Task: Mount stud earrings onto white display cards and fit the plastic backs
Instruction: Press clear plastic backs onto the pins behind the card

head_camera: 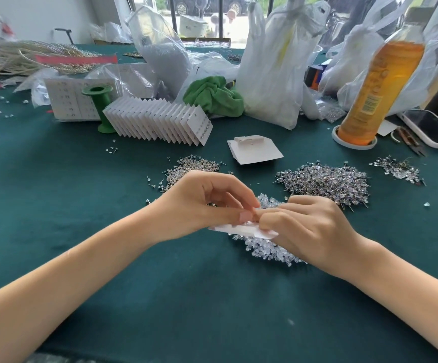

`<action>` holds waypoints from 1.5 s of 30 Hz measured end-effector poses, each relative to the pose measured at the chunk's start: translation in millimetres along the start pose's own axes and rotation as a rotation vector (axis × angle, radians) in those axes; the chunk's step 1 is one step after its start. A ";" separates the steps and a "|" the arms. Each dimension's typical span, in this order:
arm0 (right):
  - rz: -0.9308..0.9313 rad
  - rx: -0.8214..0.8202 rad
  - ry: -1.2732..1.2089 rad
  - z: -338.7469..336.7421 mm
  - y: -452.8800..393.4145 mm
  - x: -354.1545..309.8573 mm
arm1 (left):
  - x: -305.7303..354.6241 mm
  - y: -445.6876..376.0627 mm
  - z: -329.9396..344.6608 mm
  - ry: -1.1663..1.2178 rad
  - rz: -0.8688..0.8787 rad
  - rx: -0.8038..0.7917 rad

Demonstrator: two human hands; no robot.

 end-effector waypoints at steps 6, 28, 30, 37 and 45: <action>0.034 0.007 -0.130 2.0 5.2 6.9 | 5.5 0.5 -0.5 -0.029 0.025 0.006; 0.129 0.053 -0.141 -1.3 6.0 13.0 | 14.5 2.7 0.9 -0.229 0.137 0.002; 0.134 0.040 -0.147 -0.7 5.7 12.3 | 16.8 3.8 0.9 -0.255 0.147 -0.010; 0.099 0.014 -0.091 0.8 1.2 7.5 | 18.9 4.3 -1.3 -0.300 0.147 -0.015; 0.089 0.039 -0.067 -0.8 0.3 7.8 | 18.7 4.1 -1.3 -0.253 0.147 -0.012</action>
Point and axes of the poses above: each hand's wrist, its own y-axis away from the middle knuckle, its own z-axis out of the palm, x = y × z, the point moved 9 cm from there along -y, towards the middle knuckle, and after that the axes turned 13 degrees about -y, right-handed, at the moved point
